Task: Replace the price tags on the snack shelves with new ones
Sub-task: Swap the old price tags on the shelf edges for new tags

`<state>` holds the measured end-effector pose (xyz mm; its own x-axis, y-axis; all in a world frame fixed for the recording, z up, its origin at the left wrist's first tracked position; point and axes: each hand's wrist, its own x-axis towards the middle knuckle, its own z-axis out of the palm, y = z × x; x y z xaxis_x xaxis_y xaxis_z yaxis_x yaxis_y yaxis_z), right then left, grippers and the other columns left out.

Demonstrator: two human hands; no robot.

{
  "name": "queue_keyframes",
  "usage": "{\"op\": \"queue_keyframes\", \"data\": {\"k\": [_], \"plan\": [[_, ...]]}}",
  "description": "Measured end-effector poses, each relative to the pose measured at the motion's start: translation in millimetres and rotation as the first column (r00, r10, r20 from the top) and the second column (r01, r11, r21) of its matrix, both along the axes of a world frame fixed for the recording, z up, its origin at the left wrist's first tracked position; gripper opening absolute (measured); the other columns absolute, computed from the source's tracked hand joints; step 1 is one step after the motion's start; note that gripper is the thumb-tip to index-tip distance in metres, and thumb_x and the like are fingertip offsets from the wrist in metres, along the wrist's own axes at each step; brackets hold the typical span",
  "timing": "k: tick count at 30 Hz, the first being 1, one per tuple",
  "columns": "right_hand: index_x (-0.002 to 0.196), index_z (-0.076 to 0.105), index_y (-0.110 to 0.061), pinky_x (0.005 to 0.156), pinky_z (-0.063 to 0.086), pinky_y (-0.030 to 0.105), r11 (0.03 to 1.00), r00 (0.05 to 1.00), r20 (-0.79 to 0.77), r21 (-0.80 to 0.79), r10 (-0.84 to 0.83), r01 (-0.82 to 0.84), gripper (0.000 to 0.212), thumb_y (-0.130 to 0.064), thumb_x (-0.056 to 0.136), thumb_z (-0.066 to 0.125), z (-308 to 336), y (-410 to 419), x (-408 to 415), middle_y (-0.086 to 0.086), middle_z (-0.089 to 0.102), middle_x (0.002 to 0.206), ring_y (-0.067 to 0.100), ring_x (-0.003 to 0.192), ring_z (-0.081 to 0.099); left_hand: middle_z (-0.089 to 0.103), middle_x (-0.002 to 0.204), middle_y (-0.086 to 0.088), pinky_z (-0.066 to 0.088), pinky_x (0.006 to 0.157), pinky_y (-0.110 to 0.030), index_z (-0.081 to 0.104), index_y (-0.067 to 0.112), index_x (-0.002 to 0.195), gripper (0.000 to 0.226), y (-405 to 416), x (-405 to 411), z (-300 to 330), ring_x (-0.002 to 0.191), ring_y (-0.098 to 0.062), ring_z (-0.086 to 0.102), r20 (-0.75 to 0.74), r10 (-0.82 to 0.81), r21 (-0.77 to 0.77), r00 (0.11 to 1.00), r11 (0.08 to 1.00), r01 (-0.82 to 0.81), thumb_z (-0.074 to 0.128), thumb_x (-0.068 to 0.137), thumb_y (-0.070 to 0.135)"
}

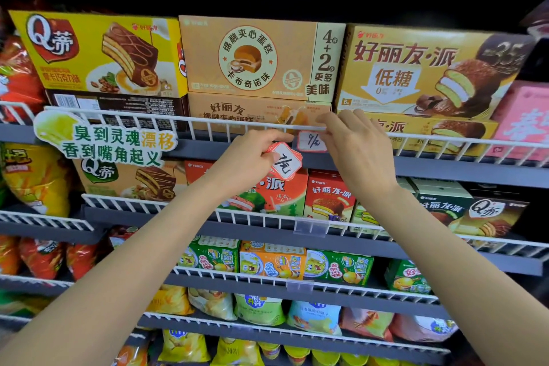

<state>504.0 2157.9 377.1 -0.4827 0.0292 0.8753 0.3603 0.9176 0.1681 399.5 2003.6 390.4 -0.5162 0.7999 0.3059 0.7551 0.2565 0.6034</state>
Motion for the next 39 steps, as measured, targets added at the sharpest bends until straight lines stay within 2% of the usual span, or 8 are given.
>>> {"op": "queue_keyframes", "data": {"k": [8,11,13,19,23,28,35,39], "plan": [[0.083,0.071,-0.005,0.056,0.038,0.034,0.983,0.998,0.017,-0.171,0.065,-0.062,0.01,-0.015,0.08,0.069,11.0,-0.7,-3.3,0.012,0.058,0.077,0.032,0.073,0.054,0.065,0.117,-0.009,0.052,0.08,-0.05,0.054,0.025,0.128,0.038,2.4,-0.3,3.0,0.095,-0.029,0.065,0.031,0.012,0.001,0.999,1.0,-0.012,0.046,0.096,0.008],[0.084,0.072,-0.006,0.06,0.038,0.035,0.981,0.997,0.047,-0.186,0.069,-0.059,0.01,-0.015,0.083,0.067,14.6,-1.4,-5.4,0.012,0.06,0.084,0.034,0.08,0.055,0.065,0.11,-0.006,0.046,0.064,-0.033,0.054,0.024,0.129,0.037,3.9,-1.0,4.8,0.074,-0.014,0.056,0.029,0.022,0.01,0.999,1.0,-0.022,0.045,0.096,0.009],[0.084,0.072,-0.006,0.06,0.037,0.034,0.978,0.996,0.052,-0.201,0.073,-0.061,0.014,-0.018,0.085,0.064,15.2,0.0,-6.5,0.012,0.06,0.083,0.034,0.081,0.054,0.065,0.115,-0.008,0.036,0.061,-0.023,0.055,0.022,0.129,0.037,4.6,-1.4,4.1,0.082,-0.011,0.052,0.037,0.022,0.023,0.999,0.999,-0.022,0.046,0.096,0.009],[0.102,0.07,-0.004,0.055,0.046,0.035,0.96,0.99,-0.044,-0.243,0.132,-0.139,0.028,0.005,0.075,0.071,1.0,-4.1,-6.0,0.013,0.056,0.08,0.033,0.077,0.053,0.064,0.119,-0.007,0.049,0.074,-0.03,0.054,0.018,0.13,0.036,4.5,1.2,3.8,0.101,-0.018,0.061,0.045,0.025,0.029,0.999,0.999,-0.027,0.046,0.096,0.009],[0.103,0.068,-0.002,0.057,0.045,0.032,0.978,0.99,-0.09,-0.169,0.109,-0.123,0.045,0.02,0.064,0.071,-12.0,-5.0,-2.8,0.014,0.058,0.083,0.031,0.075,0.053,0.068,0.109,-0.007,0.052,0.074,-0.043,0.055,0.023,0.128,0.036,4.4,-1.2,-1.1,0.091,-0.029,0.066,0.033,0.02,0.042,0.999,0.999,-0.021,0.046,0.096,0.009],[0.099,0.067,0.002,0.061,0.048,0.035,0.983,0.994,-0.086,-0.161,0.071,-0.084,0.038,0.018,0.065,0.072,-21.6,-8.6,-1.1,0.017,0.061,0.094,0.032,0.083,0.056,0.071,0.092,-0.005,0.031,0.042,-0.017,0.056,0.026,0.126,0.037,1.8,-2.8,-7.2,0.038,-0.002,0.043,0.037,0.009,0.046,0.999,0.999,-0.011,0.046,0.095,0.008],[0.093,0.068,0.001,0.063,0.048,0.036,0.988,0.995,-0.084,-0.134,0.06,-0.071,0.031,0.014,0.066,0.073,-18.6,-11.3,-2.5,0.014,0.063,0.091,0.031,0.08,0.056,0.068,0.098,-0.003,0.03,0.04,-0.016,0.055,0.026,0.127,0.037,1.8,-1.6,-5.2,0.032,0.0,0.04,0.032,0.008,0.034,0.999,0.999,-0.009,0.045,0.096,0.009],[0.088,0.067,0.0,0.061,0.048,0.037,0.99,0.997,-0.053,-0.131,0.048,-0.055,0.03,0.015,0.064,0.073,-14.6,-12.9,-3.5,0.013,0.06,0.088,0.031,0.078,0.054,0.069,0.1,-0.004,0.037,0.049,-0.025,0.055,0.028,0.126,0.036,1.9,-3.5,-5.6,0.046,-0.003,0.049,0.021,0.014,0.039,1.0,0.999,-0.015,0.046,0.096,0.01]]}}
